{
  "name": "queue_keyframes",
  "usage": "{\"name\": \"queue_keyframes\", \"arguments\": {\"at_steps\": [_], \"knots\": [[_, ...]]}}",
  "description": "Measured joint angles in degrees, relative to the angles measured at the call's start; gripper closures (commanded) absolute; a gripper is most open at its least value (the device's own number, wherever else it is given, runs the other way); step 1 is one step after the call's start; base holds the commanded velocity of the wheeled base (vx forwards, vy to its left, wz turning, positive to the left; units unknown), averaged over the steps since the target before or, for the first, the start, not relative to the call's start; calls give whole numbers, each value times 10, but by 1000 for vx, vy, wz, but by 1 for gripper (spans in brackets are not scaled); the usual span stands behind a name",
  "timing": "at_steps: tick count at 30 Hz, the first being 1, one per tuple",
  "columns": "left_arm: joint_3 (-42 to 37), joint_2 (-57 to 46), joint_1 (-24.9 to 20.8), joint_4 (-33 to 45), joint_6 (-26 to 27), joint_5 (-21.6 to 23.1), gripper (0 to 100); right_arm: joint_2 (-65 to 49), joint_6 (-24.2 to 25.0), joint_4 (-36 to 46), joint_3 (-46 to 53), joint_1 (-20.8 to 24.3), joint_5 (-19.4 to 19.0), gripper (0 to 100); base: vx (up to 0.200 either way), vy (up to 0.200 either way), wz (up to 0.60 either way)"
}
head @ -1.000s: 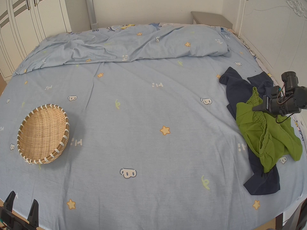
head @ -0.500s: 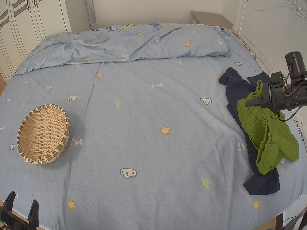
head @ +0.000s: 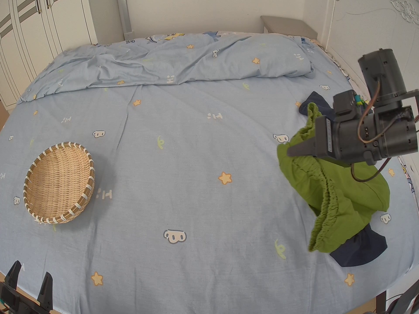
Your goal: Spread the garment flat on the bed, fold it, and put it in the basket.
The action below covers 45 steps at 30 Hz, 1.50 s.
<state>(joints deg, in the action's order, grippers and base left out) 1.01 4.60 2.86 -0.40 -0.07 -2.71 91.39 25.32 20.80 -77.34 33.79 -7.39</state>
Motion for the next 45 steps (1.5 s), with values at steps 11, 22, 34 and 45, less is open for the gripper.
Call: {"name": "queue_keyframes", "arguments": {"at_steps": [11,22,34,45], "knots": [[0,0,0,0,0,0,0,145,62,-46,-162,106,59,100,0,0,0],[0,0,0,0,0,0,0,287,86,-54,-338,173,80,100,0,0,0],[0,0,0,0,0,0,0,387,84,-4,-372,193,97,0,0,0,0],[0,0,0,1,0,0,0,392,89,36,-371,178,92,0,0,0,0]]}}
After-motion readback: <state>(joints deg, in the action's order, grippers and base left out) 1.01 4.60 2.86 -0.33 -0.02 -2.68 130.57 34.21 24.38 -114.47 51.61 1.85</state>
